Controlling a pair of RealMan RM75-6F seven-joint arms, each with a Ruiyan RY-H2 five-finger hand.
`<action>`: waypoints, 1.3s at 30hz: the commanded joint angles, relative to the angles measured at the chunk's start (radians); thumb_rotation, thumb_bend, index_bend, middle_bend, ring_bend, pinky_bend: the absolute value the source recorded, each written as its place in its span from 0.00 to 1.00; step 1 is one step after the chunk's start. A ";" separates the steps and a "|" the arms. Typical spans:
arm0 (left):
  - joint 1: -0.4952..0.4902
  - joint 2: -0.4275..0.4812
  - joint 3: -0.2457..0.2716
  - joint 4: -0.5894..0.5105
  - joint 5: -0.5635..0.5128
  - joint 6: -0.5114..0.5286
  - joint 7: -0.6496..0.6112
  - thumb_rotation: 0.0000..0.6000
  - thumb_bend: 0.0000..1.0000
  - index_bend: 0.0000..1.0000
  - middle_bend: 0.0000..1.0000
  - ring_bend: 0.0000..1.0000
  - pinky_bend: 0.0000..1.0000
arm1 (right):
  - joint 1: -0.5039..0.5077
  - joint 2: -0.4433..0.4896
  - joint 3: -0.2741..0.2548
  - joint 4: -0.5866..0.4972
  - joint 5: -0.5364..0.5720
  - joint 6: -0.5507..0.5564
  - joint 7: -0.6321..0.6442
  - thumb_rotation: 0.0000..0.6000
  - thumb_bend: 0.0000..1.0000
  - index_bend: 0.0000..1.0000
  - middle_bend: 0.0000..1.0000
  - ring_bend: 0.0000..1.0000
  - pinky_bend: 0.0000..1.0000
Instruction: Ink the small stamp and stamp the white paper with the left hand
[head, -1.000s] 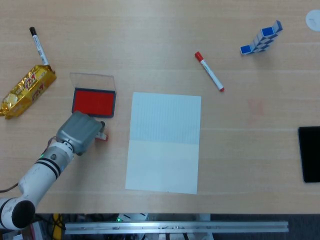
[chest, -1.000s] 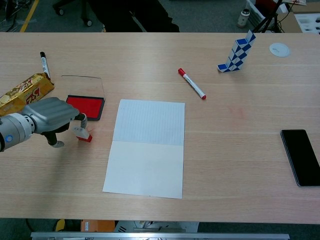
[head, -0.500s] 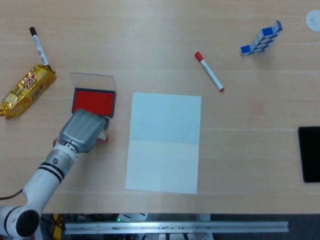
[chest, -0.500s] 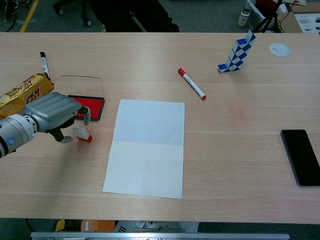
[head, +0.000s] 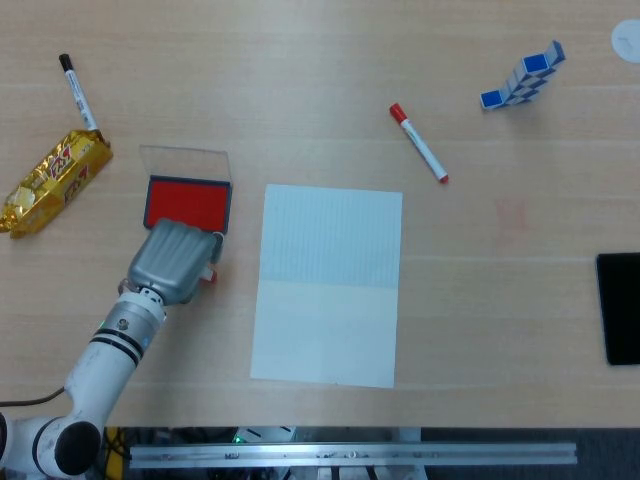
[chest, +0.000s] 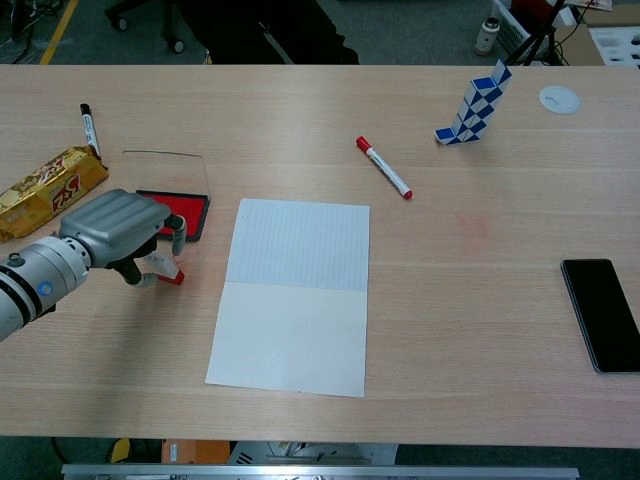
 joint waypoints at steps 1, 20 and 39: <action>0.007 -0.012 -0.002 0.016 0.002 0.011 0.010 1.00 0.19 0.47 0.99 1.00 1.00 | 0.001 -0.001 0.000 0.001 -0.002 0.000 0.002 1.00 0.11 0.24 0.33 0.26 0.39; 0.051 -0.076 -0.011 0.075 0.035 0.058 0.060 1.00 0.23 0.51 1.00 1.00 1.00 | 0.002 -0.007 -0.003 0.017 -0.003 -0.012 0.018 1.00 0.11 0.24 0.33 0.26 0.39; 0.084 -0.107 -0.018 0.109 0.060 0.064 0.081 1.00 0.23 0.53 1.00 1.00 1.00 | 0.002 -0.001 -0.004 0.007 -0.003 -0.014 0.014 1.00 0.11 0.24 0.33 0.26 0.39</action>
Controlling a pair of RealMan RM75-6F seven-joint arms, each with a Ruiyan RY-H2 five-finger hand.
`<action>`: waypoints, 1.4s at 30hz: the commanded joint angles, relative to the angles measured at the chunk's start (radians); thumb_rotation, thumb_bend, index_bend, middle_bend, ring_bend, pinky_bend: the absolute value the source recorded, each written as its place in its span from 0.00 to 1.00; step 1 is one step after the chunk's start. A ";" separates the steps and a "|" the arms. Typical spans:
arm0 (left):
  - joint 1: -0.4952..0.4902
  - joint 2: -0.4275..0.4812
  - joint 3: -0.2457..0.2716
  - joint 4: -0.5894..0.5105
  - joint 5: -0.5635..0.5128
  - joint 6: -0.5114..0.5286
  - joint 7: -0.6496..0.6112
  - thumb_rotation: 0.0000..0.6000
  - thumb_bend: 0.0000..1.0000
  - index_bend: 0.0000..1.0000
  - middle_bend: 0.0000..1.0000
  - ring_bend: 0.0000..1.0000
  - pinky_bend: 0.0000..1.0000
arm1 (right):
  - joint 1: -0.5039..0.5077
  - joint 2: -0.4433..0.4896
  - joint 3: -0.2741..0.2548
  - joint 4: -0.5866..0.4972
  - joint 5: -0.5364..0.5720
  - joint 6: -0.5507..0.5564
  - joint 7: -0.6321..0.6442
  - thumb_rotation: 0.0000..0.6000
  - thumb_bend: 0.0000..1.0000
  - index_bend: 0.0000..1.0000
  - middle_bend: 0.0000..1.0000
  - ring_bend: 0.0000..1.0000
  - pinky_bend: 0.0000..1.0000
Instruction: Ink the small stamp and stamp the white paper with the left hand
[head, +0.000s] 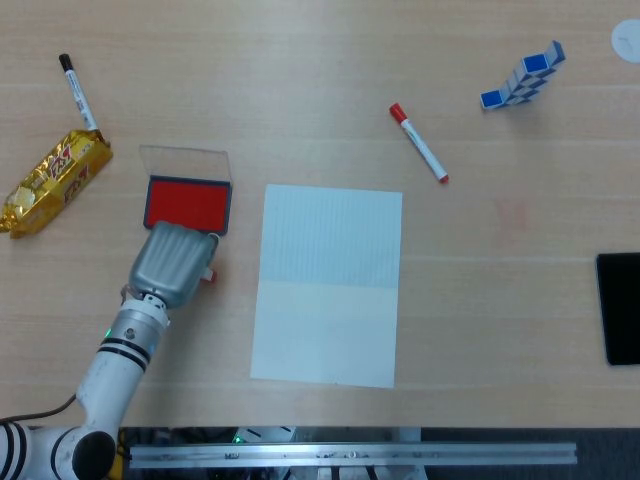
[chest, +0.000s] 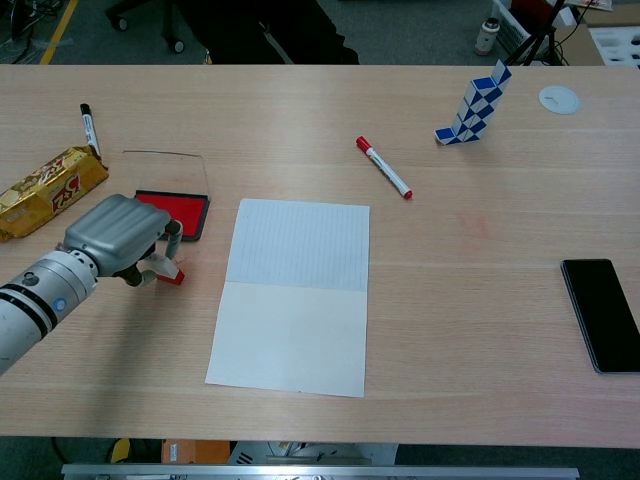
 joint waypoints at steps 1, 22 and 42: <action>0.003 -0.003 -0.002 0.003 0.001 -0.001 0.002 1.00 0.23 0.53 1.00 1.00 1.00 | 0.000 0.001 0.000 0.000 0.001 0.000 0.000 1.00 0.11 0.24 0.33 0.26 0.39; 0.038 -0.024 -0.008 0.024 0.040 0.015 0.012 1.00 0.24 0.54 1.00 1.00 1.00 | -0.003 0.005 -0.002 -0.006 0.003 -0.002 -0.003 1.00 0.11 0.24 0.33 0.26 0.39; 0.057 -0.034 -0.014 0.046 0.074 -0.002 -0.008 1.00 0.27 0.58 1.00 1.00 1.00 | -0.008 0.010 -0.003 -0.013 0.005 0.003 -0.006 1.00 0.11 0.24 0.33 0.26 0.39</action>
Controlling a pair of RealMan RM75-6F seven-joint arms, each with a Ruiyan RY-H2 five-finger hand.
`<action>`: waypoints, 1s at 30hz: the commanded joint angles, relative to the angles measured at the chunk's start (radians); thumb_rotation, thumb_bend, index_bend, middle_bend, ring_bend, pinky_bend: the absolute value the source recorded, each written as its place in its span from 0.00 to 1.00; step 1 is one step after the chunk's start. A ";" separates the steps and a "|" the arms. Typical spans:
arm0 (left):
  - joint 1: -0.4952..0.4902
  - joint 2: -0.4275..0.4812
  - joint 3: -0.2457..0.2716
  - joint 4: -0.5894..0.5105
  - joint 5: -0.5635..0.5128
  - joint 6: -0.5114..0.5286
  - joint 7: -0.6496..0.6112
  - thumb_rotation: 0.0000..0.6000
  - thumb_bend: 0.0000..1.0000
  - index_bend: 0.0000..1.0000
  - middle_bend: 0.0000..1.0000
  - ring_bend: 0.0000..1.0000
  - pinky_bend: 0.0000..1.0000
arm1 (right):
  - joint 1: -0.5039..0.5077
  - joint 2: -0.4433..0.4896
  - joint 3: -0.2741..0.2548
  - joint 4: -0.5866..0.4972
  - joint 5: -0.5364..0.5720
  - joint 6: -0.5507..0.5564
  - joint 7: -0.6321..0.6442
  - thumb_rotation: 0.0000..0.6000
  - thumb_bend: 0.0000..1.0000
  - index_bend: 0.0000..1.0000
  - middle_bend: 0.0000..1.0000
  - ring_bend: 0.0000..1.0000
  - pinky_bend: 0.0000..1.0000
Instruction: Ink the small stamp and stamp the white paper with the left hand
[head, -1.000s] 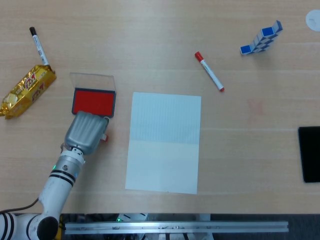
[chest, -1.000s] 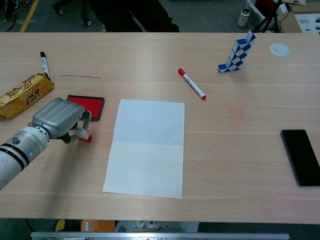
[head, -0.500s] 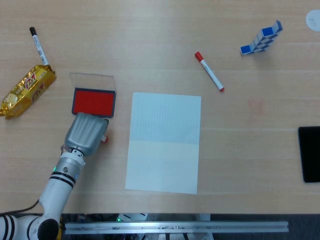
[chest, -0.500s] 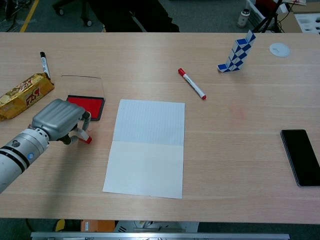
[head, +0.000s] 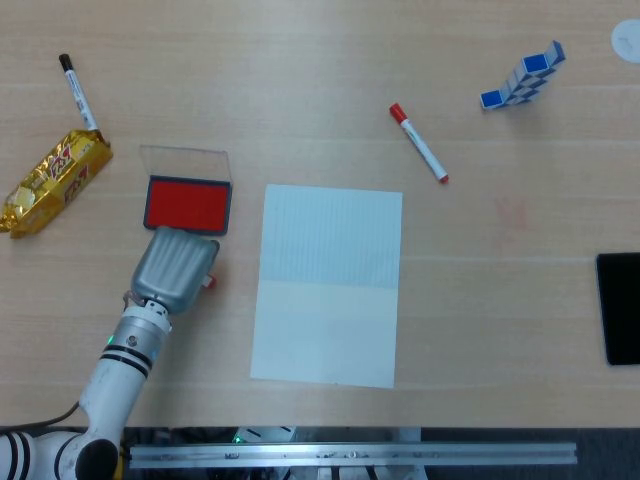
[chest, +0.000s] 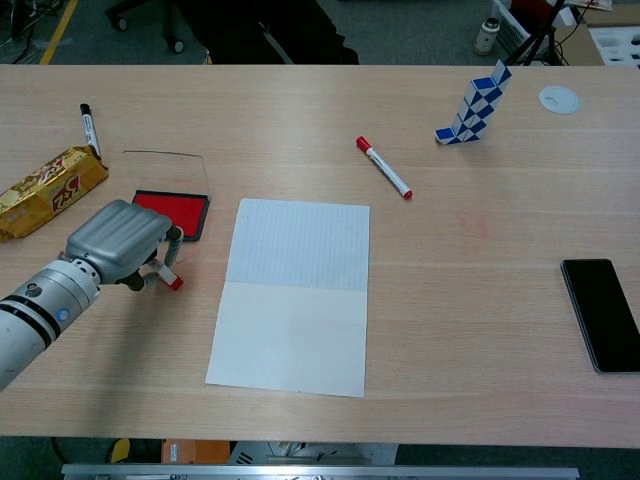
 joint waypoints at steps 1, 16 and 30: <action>0.002 0.000 -0.001 0.003 0.006 -0.003 -0.006 1.00 0.27 0.58 1.00 1.00 1.00 | -0.001 0.001 0.000 -0.001 0.000 0.001 0.000 1.00 0.11 0.24 0.33 0.26 0.39; 0.016 -0.008 -0.005 0.019 0.044 -0.006 -0.023 1.00 0.28 0.61 1.00 1.00 1.00 | -0.010 0.007 -0.002 -0.004 -0.001 0.010 0.004 1.00 0.11 0.24 0.33 0.26 0.39; 0.018 -0.002 -0.013 0.001 0.059 -0.007 0.002 1.00 0.28 0.61 1.00 1.00 1.00 | -0.015 0.003 -0.003 0.008 -0.002 0.014 0.016 1.00 0.11 0.24 0.33 0.26 0.39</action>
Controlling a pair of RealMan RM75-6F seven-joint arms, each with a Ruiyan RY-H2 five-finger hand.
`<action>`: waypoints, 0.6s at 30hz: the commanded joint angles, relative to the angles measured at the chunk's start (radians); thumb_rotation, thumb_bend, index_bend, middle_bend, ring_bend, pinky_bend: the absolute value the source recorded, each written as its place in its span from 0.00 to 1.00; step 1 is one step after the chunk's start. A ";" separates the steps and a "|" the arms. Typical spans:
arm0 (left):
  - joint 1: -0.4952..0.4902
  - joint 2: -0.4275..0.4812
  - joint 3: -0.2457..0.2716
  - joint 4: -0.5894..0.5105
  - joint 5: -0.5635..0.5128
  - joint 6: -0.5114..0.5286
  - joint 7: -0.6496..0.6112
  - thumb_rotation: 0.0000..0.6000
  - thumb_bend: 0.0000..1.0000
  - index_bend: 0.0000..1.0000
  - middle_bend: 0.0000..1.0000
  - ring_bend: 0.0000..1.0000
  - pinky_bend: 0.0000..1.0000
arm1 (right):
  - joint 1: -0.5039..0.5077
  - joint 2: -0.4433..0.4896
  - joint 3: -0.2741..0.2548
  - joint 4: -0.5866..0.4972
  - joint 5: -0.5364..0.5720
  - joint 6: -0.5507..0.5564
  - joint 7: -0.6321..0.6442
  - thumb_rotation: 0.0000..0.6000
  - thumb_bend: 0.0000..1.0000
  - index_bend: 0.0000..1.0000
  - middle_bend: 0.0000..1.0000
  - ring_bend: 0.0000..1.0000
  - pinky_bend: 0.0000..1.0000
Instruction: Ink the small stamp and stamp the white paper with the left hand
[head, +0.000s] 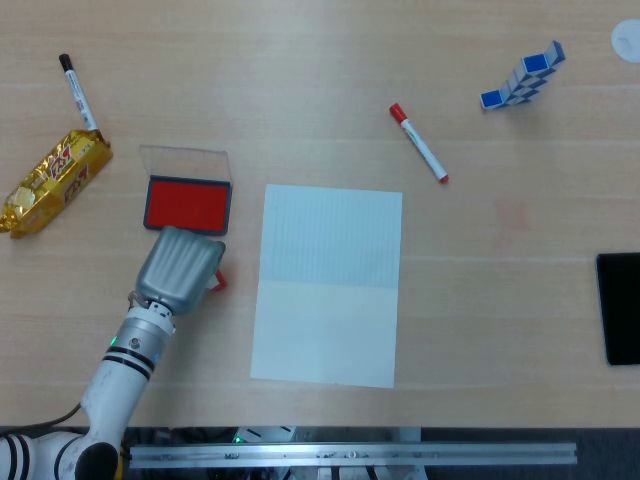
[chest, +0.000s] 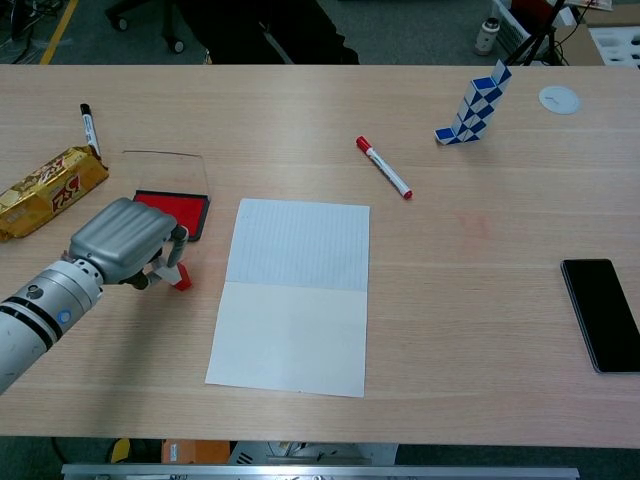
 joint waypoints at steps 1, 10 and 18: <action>0.000 0.000 -0.001 0.000 0.001 0.000 0.006 1.00 0.27 0.61 1.00 1.00 1.00 | -0.001 0.000 0.000 0.001 0.000 0.000 0.001 1.00 0.11 0.24 0.33 0.26 0.39; 0.001 -0.008 -0.008 0.006 0.009 0.004 0.019 1.00 0.27 0.62 1.00 1.00 1.00 | -0.001 -0.002 0.000 0.005 0.000 0.000 0.003 1.00 0.11 0.24 0.33 0.26 0.39; -0.003 0.005 -0.024 0.006 0.023 0.014 0.028 1.00 0.27 0.63 1.00 1.00 1.00 | -0.002 -0.002 0.003 0.006 -0.001 0.003 0.006 1.00 0.11 0.24 0.33 0.26 0.39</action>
